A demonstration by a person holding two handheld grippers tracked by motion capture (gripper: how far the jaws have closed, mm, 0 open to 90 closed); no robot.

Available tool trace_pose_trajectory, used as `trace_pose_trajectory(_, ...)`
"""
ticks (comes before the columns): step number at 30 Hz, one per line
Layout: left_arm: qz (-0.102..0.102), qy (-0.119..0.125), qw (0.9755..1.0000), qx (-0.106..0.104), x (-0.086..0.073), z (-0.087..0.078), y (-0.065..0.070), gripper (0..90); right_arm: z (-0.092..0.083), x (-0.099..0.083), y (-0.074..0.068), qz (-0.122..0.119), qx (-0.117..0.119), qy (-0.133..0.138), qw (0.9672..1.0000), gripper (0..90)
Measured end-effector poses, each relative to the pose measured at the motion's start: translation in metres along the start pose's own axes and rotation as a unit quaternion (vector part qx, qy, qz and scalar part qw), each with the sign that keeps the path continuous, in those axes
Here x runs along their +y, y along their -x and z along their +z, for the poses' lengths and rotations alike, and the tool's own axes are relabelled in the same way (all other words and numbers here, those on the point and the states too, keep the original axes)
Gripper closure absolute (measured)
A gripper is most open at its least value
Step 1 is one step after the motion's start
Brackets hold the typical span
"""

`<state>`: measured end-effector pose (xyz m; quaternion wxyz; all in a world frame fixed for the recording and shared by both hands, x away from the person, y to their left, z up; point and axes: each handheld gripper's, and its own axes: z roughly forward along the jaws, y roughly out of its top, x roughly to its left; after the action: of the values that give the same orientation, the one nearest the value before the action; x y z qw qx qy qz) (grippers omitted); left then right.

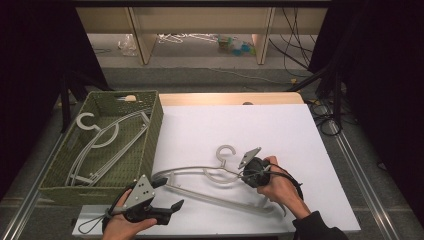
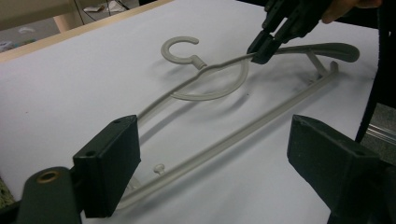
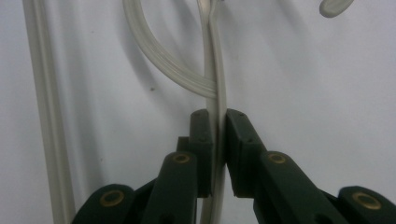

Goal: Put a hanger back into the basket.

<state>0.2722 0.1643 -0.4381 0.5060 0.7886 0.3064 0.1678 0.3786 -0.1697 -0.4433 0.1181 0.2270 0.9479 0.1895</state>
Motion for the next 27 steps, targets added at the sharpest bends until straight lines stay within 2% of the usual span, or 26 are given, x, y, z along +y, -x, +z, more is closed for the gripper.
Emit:
trace_pose_trajectory(1,0.005,0.002,1.0000,0.003,0.001,0.002,-0.002,17.2,-0.004,-0.001,-0.002,-0.004,-0.002,0.004,1.0000,82.1)
trace_pose_trajectory(2,-0.001,0.003,1.0000,0.004,0.003,0.004,-0.002,17.4,-0.007,-0.001,-0.003,-0.012,-0.006,0.004,0.9999,82.2)
trace_pose_trajectory(6,-0.001,0.006,1.0000,0.001,0.012,0.017,-0.005,19.6,-0.020,-0.002,-0.009,-0.039,-0.024,0.008,0.9989,82.1)
trace_pose_trajectory(8,0.013,0.004,0.9999,-0.002,0.020,0.025,-0.006,22.3,-0.024,-0.002,-0.012,-0.052,-0.035,0.009,0.9980,82.1)
trace_pose_trajectory(11,0.029,-0.014,0.9994,-0.011,0.032,0.046,-0.007,25.1,-0.033,0.000,-0.018,-0.073,-0.051,0.016,0.9959,82.1)
trace_pose_trajectory(13,0.035,-0.027,0.9989,-0.016,0.037,0.056,-0.008,28.4,-0.040,0.000,-0.022,-0.087,-0.057,0.020,0.9943,82.1)
trace_pose_trajectory(14,0.034,-0.032,0.9987,-0.017,0.039,0.061,-0.008,28.4,-0.041,0.000,-0.024,-0.087,-0.061,0.022,0.9941,82.1)
trace_pose_trajectory(15,0.040,-0.040,0.9982,-0.018,0.040,0.067,-0.009,28.7,-0.043,0.000,-0.024,-0.089,-0.059,0.022,0.9940,82.1)
trace_pose_trajectory(17,0.036,-0.067,0.9971,-0.009,0.043,0.077,-0.011,29.5,-0.045,-0.001,-0.025,-0.090,-0.054,0.028,0.9941,82.1)
trace_pose_trajectory(19,0.036,-0.072,0.9967,-0.013,0.046,0.087,-0.013,31.2,-0.046,-0.001,-0.025,-0.100,-0.059,0.029,0.9928,82.1)
trace_pose_trajectory(20,0.039,-0.074,0.9964,-0.016,0.047,0.091,-0.013,32.1,-0.047,-0.001,-0.026,-0.097,-0.055,0.032,0.9932,82.1)
trace_pose_trajectory(21,0.046,-0.083,0.9952,-0.022,0.049,0.093,-0.014,32.5,-0.048,-0.001,-0.026,-0.101,-0.058,0.035,0.9926,82.1)
trace_pose_trajectory(22,0.046,-0.084,0.9951,-0.025,0.050,0.096,-0.015,32.9,-0.049,-0.001,-0.025,-0.114,-0.060,0.031,0.9912,82.1)
trace_pose_trajectory(23,0.047,-0.086,0.9948,-0.026,0.053,0.099,-0.015,33.4,-0.049,-0.001,-0.025,-0.116,-0.061,0.031,0.9909,82.1)
trace_pose_trajectory(25,0.059,-0.090,0.9935,-0.037,0.056,0.105,-0.015,38.4,-0.050,0.000,-0.026,-0.110,-0.058,0.034,0.9917,82.1)
trace_pose_trajectory(26,0.068,-0.098,0.9920,-0.039,0.058,0.107,-0.014,38.9,-0.050,0.000,-0.028,-0.105,-0.058,0.038,0.9921,82.1)
trace_pose_trajectory(27,0.074,-0.099,0.9911,-0.050,0.059,0.110,-0.013,39.3,-0.051,0.000,-0.026,-0.120,-0.062,0.036,0.9902,82.1)
